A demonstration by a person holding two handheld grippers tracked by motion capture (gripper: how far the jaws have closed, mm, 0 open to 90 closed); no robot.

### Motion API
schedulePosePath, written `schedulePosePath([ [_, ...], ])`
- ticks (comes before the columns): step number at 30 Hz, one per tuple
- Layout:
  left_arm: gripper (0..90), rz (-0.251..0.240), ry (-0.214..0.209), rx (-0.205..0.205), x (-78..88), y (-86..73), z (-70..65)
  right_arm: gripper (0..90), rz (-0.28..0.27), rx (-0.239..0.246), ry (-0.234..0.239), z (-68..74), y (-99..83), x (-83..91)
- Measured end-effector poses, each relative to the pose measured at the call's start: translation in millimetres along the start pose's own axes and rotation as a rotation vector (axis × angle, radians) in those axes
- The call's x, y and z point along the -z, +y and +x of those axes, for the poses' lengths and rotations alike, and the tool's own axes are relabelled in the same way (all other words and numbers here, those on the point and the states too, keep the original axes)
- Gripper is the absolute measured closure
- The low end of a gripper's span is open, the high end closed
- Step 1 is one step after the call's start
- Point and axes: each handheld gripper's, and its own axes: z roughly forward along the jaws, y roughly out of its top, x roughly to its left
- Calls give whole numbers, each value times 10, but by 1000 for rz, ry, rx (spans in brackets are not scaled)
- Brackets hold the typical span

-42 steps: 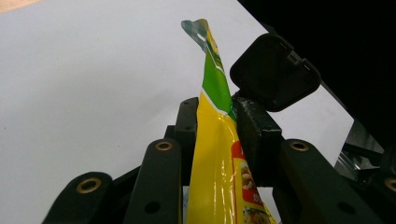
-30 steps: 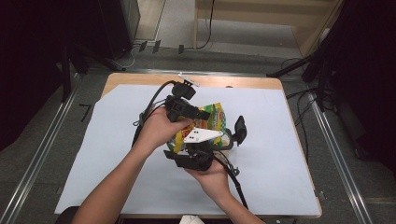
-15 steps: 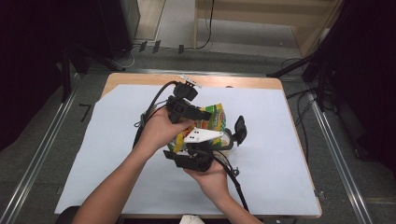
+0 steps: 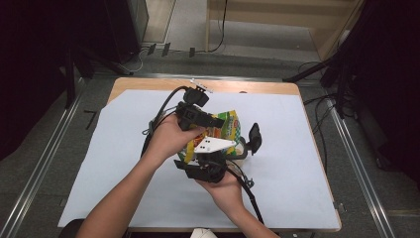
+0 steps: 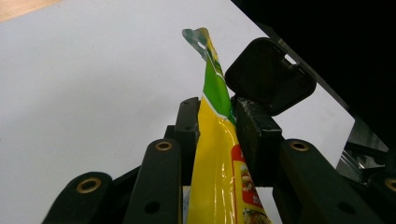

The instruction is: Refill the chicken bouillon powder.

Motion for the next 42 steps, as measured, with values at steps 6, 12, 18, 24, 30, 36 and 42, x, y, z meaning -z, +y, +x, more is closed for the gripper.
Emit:
schedulePosePath([
  [6, 710, 5, 2, 5, -5, -25, 14, 636, 0, 17, 6, -6, -23, -13],
  [12, 713, 27, 1, -2, -6, -75, 21, 607, -24, 20, 4, 3, -95, -40],
  [18, 723, 48, -14, -2, -29, -118, 34, 595, -23, 28, 8, -6, -167, -68],
  [24, 730, 60, -11, -17, -62, -163, 55, 598, 1, 50, 0, 9, -210, -102],
  [30, 731, 67, -40, -18, -100, -198, 92, 584, 9, 71, -2, -3, -254, -127],
  [36, 728, 51, -52, -24, -122, -207, 115, 552, 22, 68, 15, -30, -297, -166],
  [42, 735, 63, -57, -14, -156, -212, 142, 534, 35, 62, 19, -50, -323, -187],
])
